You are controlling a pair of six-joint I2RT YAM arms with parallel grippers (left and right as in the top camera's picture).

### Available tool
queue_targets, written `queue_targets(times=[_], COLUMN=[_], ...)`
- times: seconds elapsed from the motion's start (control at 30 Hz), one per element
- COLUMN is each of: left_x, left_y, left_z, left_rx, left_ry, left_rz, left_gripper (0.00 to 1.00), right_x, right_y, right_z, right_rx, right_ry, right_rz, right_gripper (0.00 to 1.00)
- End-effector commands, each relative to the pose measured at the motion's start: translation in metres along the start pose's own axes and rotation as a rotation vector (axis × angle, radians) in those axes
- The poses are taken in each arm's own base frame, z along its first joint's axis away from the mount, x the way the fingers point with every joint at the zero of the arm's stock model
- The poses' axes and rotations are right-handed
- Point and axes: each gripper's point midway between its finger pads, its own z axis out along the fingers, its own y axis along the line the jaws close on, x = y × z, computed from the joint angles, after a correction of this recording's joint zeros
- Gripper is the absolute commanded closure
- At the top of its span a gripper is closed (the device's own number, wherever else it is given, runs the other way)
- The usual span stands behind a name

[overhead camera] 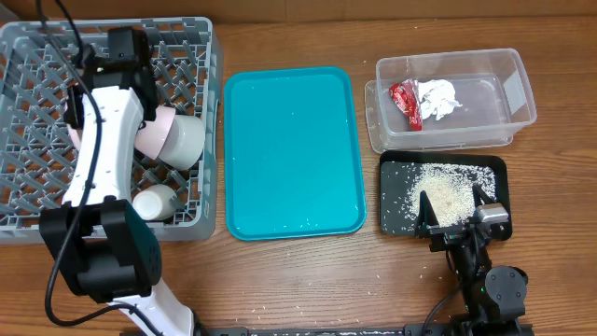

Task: Sort waste into correct bins and load items into the dishwasher
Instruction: 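Stand the plate upright in the dish rack slots and release it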

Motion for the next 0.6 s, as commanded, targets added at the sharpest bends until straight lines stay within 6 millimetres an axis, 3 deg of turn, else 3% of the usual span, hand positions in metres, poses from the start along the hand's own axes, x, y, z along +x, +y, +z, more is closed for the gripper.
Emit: queue_targets(times=[0.0,0.03,0.07,0.2,0.3,0.43,0.57], left_x=[-0.013,-0.015,-0.018,-0.024,-0.024,-0.017,-0.001], left_y=[-0.021,-0.026,-0.033,-0.056,-0.077,-0.122,-0.166], left_z=[-0.035,-0.044,-0.056,-0.100,-0.143,-0.231,-0.339], left_rx=[0.032,0.041,0.053,0.137,0.325,0.783,1.285], left_ry=[-0.087,-0.107,-0.132,-0.213,-0.250,-0.288,-0.354], left_rz=[0.073,0.088,0.103,0.127,0.112,0.159,0.241], left_gripper=[0.38,0.05,0.00,0.00,0.00,0.00,0.00], right_x=[0.002,0.002,0.002,0.002,0.002,0.002,0.002], right_y=[-0.001,-0.001,-0.001,-0.001,-0.001,-0.001,-0.001], right_z=[0.000,0.000,0.000,0.000,0.000,0.000,0.000], right_rx=[0.004,0.004,0.004,0.004,0.004,0.004,0.004], right_ry=[-0.004,-0.004,-0.004,-0.004,-0.004,-0.004,-0.004], right_rz=[-0.001,-0.001,-0.001,-0.001,-0.001,-0.001,-0.001], right_gripper=[0.00,0.00,0.00,0.00,0.00,0.00,0.00])
